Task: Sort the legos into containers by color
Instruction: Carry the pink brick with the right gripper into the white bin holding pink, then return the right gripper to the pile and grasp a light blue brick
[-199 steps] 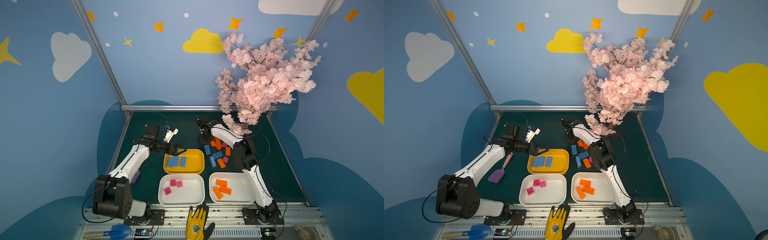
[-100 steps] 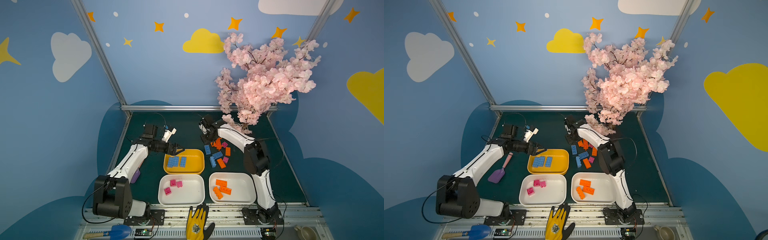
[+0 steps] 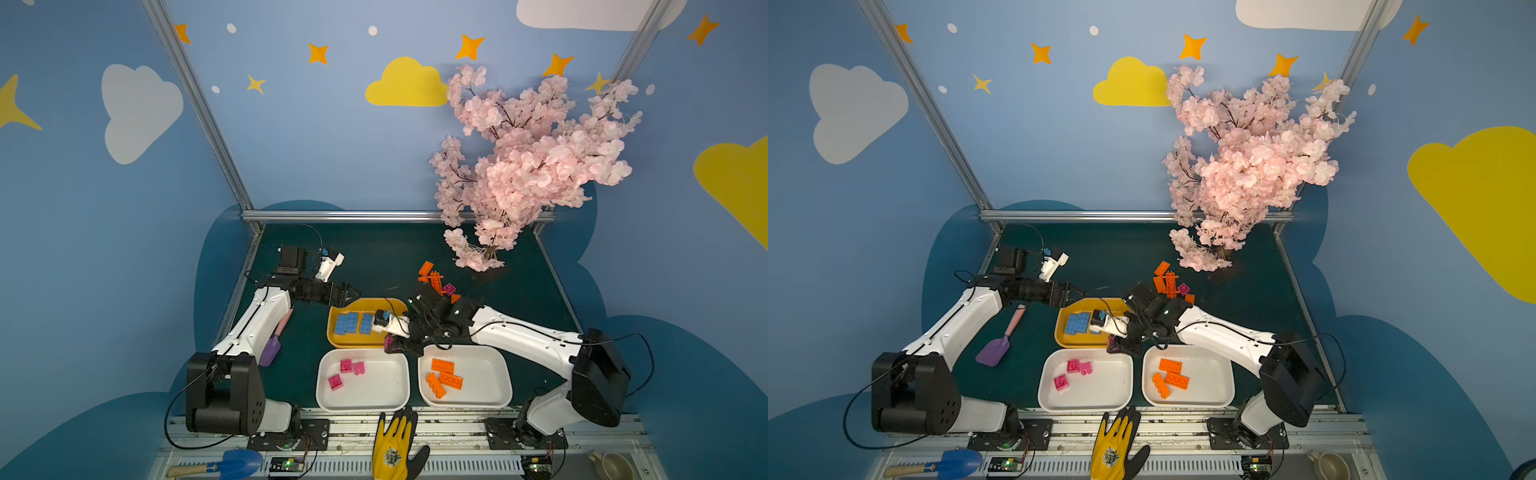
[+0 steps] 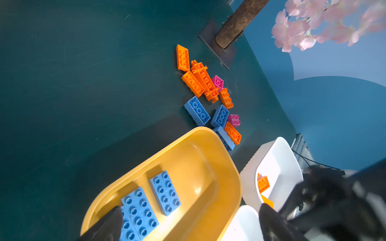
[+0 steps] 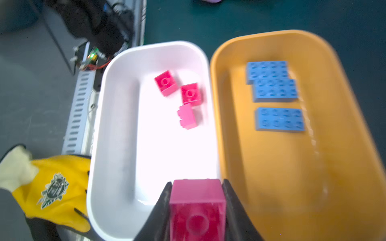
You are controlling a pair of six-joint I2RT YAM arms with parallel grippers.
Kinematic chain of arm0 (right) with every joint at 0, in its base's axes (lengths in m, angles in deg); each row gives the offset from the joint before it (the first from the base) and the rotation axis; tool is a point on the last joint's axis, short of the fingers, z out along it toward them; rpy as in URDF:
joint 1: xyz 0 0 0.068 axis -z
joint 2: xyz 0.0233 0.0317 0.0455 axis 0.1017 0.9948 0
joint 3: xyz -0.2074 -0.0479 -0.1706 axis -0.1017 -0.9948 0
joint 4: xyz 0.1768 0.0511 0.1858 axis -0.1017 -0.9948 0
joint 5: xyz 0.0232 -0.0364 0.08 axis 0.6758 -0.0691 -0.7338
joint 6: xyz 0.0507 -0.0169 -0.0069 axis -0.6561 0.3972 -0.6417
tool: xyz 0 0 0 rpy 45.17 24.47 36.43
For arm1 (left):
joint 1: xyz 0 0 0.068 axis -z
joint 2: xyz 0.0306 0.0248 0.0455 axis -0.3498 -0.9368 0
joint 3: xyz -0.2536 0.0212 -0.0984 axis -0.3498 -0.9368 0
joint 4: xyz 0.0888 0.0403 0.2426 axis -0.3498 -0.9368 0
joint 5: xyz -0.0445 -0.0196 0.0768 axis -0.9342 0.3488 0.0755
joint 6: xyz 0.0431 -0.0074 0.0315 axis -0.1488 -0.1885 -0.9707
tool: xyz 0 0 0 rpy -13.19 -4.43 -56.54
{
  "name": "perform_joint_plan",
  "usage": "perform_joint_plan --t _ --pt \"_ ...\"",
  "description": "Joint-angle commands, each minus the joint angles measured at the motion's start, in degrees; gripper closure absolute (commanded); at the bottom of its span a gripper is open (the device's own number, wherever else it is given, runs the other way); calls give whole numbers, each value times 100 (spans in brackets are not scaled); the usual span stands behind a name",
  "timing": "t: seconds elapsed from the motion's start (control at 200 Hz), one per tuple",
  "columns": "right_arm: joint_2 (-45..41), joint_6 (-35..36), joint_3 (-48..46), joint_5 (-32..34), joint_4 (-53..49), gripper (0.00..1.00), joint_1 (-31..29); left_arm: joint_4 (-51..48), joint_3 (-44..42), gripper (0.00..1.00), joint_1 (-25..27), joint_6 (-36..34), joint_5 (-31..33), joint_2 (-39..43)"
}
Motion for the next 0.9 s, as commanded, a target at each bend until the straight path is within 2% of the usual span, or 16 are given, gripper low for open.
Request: perform_joint_plan --t 0.0,0.145,0.24,0.275,0.36,0.405,0.511,0.621,0.676,0.741,0.896 --pt "396 822 205 -267 364 82 -392 -55 73 0 -33 -11 38 55" --pt "1214 1121 774 -361 408 81 -821 34 34 0 -25 35 -70 -3" --pt "1593 1225 1079 -453 265 72 -1029 -11 70 0 -30 10 -89 -10" --pt "1621 1190 1078 -489 334 68 -1079 -19 66 0 -29 1 -93 -1" --pt "1650 1113 1079 -456 313 48 -1113 -42 44 0 -29 -26 -110 13" --pt "1569 989 1074 -346 310 42 -1081 -46 28 0 -33 -26 -128 11" --pt "1119 304 1148 -4 -7 21 -876 -89 35 0 -25 -44 -149 19" --pt "339 -122 863 51 -212 19 -505 -62 9 0 -32 -19 -148 78" --pt "-29 -327 706 347 -430 19 -305 -87 26 0 -27 -10 -150 92" --pt "-356 -1287 618 1028 -734 18 15 -100 34 0 -31 -6 -165 106" --pt "-643 -2758 619 1343 -1635 19 1205 -26 -28 0 -25 59 -228 170"
